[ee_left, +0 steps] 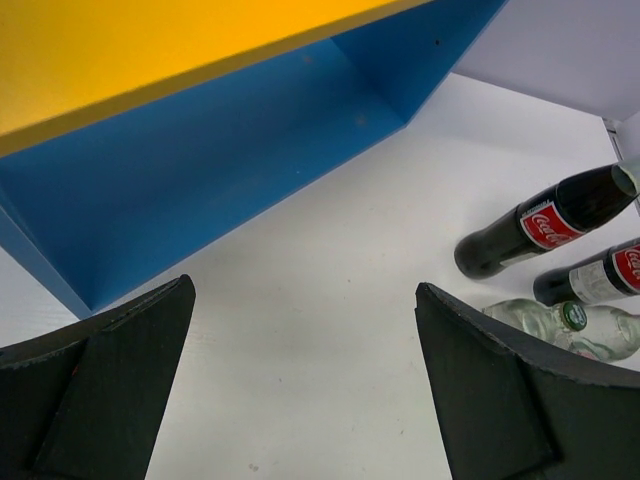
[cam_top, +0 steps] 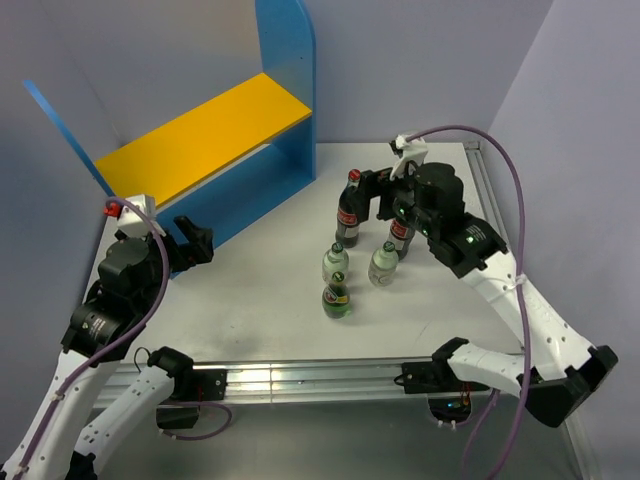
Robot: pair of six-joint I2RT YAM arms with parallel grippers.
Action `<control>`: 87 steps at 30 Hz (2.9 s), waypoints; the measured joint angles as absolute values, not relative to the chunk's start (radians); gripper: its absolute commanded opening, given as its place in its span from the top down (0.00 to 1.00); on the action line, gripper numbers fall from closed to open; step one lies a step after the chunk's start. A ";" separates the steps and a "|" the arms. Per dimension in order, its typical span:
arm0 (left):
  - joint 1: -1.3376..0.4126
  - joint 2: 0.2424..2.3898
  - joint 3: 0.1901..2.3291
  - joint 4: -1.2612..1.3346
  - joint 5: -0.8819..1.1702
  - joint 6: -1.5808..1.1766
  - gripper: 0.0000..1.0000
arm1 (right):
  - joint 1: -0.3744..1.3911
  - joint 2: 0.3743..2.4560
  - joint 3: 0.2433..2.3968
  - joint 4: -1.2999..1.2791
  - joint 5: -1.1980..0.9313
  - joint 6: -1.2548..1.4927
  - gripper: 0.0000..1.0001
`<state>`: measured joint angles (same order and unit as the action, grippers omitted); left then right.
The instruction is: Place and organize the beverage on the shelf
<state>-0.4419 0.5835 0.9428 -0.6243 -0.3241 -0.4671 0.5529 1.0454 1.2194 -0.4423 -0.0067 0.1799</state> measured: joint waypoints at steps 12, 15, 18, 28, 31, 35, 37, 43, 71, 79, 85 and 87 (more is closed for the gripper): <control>-0.442 0.571 0.918 -0.626 -0.281 -0.495 0.01 | 0.554 1.266 1.216 -0.167 0.120 0.051 0.16; -0.442 0.570 0.918 -0.626 -0.269 -0.496 0.01 | 0.554 1.327 1.214 -0.097 0.139 0.039 0.23; -0.442 0.570 0.918 -0.626 -0.258 -0.500 0.01 | 0.554 1.371 1.182 -0.035 0.149 0.039 0.26; -0.442 0.575 0.916 -0.624 -0.247 -0.501 0.00 | 0.554 1.423 1.079 0.098 0.158 0.049 0.82; -0.442 0.591 0.915 -0.611 -0.237 -0.502 0.01 | 0.557 1.423 1.073 0.116 0.152 0.042 1.00; -0.442 0.669 0.924 -0.559 -0.195 -0.501 0.02 | 0.559 1.423 1.076 0.114 0.127 0.027 1.00; -0.442 0.718 0.946 -0.541 -0.175 -0.501 0.02 | 0.560 1.424 1.093 0.088 0.104 0.014 1.00; -0.442 0.832 0.998 -0.440 -0.094 -0.482 0.01 | 0.572 1.489 1.272 -0.142 0.004 -0.036 1.00; -0.822 1.032 0.879 0.155 0.008 -0.167 0.02 | 0.832 1.604 2.036 -0.766 -0.071 -0.143 1.00; -0.899 1.039 0.873 0.178 -0.094 -0.099 0.02 | 0.907 1.599 2.035 -0.842 -0.010 -0.177 1.00; -0.915 1.045 0.871 0.174 -0.144 -0.081 0.02 | 0.954 1.559 2.017 -0.840 0.009 -0.181 1.00; -0.916 1.045 0.868 0.174 -0.157 -0.078 0.04 | 0.965 1.545 2.017 -0.839 0.012 -0.183 1.00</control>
<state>-0.9161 1.0451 0.8677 0.1738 -0.1570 -0.0784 0.9649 1.5448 2.0167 -0.8394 0.0124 -0.1825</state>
